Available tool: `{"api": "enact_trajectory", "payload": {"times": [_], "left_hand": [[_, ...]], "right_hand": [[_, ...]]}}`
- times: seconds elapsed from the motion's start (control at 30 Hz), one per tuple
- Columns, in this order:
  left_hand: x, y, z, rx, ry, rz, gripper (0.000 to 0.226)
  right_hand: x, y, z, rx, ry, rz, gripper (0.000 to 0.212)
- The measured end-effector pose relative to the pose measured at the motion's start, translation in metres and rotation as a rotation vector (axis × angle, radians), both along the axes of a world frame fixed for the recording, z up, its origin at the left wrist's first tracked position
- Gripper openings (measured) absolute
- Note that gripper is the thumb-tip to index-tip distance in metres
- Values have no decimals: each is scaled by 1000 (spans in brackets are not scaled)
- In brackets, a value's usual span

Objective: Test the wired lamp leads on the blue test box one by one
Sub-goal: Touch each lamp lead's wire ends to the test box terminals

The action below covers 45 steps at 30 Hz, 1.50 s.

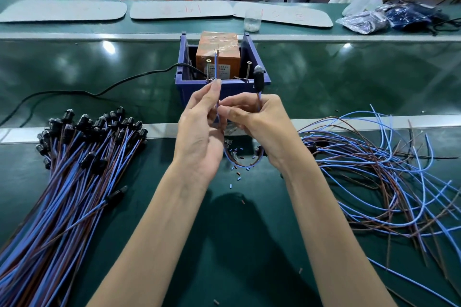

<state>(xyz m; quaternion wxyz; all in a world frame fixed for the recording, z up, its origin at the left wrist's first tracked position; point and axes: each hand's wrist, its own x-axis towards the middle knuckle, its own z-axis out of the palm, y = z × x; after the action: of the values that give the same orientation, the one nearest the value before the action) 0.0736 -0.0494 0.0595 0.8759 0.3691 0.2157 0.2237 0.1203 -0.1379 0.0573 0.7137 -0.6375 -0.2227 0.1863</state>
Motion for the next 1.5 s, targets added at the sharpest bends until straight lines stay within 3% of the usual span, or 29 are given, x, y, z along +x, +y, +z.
{"api": "enact_trajectory", "payload": {"times": [0.23, 0.4, 0.5, 0.73, 0.87, 1.5], "left_hand": [[-1, 1, -2, -85, -35, 27, 15], [-1, 5, -9, 128, 70, 171, 9], [-1, 8, -15, 226, 116, 232, 7], [5, 15, -23, 285, 128, 230, 28], [6, 20, -25, 279, 105, 244, 34], [1, 19, -24, 401, 47, 239, 7]], "right_hand": [[2, 0, 2, -68, -28, -33, 21], [1, -2, 6, -15, 145, -28, 19], [1, -4, 9, -39, 150, -24, 17], [4, -4, 6, -22, 59, -157, 9], [9, -6, 5, 38, 61, -240, 17], [26, -13, -5, 239, 88, -380, 14]]}}
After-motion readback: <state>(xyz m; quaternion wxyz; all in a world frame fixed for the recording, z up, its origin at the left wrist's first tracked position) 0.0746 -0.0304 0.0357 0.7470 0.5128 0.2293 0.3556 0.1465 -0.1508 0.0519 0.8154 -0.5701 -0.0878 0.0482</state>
